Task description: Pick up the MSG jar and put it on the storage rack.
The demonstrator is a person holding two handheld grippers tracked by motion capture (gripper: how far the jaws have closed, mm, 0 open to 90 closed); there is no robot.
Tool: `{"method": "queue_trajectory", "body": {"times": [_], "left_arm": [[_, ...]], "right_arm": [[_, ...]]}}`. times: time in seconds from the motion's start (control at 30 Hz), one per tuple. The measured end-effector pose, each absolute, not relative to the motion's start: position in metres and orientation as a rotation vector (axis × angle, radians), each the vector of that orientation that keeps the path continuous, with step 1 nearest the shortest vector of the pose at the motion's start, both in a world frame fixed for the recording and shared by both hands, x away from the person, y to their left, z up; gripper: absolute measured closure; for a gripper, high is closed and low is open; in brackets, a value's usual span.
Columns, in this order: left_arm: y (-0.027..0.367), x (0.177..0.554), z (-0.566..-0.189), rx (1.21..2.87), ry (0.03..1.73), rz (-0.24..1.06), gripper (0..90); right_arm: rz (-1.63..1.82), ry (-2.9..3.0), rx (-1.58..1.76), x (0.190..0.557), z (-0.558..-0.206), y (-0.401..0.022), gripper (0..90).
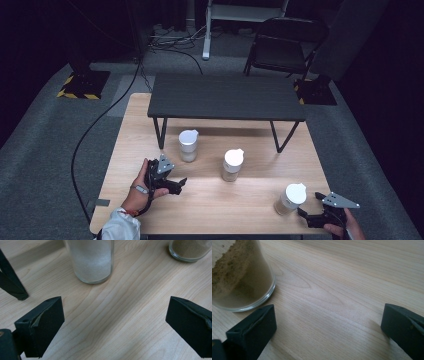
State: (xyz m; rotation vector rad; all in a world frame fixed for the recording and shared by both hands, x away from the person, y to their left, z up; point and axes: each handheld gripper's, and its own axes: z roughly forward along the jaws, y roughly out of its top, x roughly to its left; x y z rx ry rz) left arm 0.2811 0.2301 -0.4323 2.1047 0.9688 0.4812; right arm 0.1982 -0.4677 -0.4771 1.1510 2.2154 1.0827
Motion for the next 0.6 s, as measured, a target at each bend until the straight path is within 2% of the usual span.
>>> {"method": "queue_trajectory", "body": {"times": [0.6], "left_arm": [[0.225, 0.297, -0.429, 2.086, 0.987, 0.492, 1.6]], "right_arm": [[1.085, 2.212, 1.153, 0.198, -0.477, -0.468, 0.0]]}}
